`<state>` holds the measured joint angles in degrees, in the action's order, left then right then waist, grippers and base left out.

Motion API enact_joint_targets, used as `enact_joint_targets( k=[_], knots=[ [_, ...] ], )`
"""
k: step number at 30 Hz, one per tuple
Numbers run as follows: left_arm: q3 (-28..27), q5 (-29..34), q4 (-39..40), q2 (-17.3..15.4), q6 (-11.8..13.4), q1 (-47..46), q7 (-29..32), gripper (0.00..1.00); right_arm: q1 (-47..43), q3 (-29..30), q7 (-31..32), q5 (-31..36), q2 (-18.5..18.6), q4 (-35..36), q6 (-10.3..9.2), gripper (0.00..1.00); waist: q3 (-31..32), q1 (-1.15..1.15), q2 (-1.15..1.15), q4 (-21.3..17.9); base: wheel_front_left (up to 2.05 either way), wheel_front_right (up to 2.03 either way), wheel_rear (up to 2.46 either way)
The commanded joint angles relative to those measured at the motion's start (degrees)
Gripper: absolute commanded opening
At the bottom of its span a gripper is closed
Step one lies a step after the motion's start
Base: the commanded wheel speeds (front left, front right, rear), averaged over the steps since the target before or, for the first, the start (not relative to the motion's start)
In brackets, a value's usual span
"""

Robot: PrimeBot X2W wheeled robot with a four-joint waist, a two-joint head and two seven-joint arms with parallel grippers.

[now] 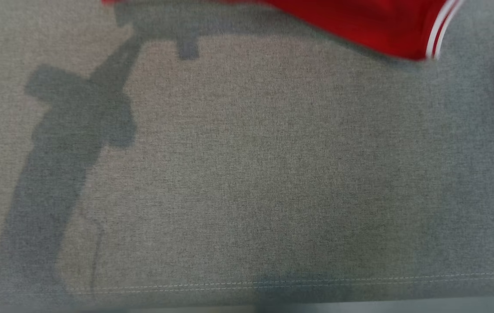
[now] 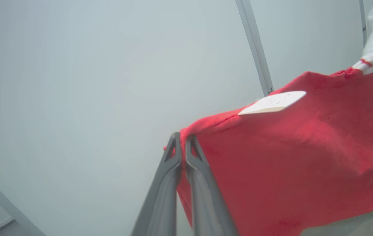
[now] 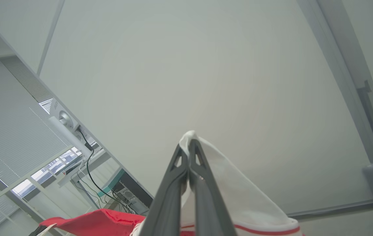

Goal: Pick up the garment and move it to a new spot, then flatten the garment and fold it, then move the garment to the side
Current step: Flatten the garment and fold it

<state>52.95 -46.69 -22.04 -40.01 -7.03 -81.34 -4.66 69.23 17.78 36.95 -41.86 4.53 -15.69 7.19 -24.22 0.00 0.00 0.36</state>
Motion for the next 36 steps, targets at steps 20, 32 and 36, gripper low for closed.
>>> enact_joint_targets(
  k=[20,32,36],
  knots=[
    [3.7,-3.1,-17.4,1.9,-0.4,9.6,-10.3,0.0,-4.6,-15.3,2.2,-17.9,6.3,-6.4,0.3,0.0,-8.6,0.0,0.0,-4.6,0.0,0.0,0.0],
    [-1.8,0.7,-13.2,3.4,-0.5,30.1,-10.3,0.0,-31.4,-19.8,17.2,-28.3,11.9,2.0,0.3,0.0,2.0,0.0,0.0,-2.5,0.0,0.0,0.0],
    [-4.3,2.6,-14.1,4.7,-0.5,35.2,-10.3,0.0,-38.4,-20.6,16.3,-26.8,12.8,1.7,0.3,0.0,6.8,0.0,0.0,-1.8,0.0,0.0,0.0]
  ],
)
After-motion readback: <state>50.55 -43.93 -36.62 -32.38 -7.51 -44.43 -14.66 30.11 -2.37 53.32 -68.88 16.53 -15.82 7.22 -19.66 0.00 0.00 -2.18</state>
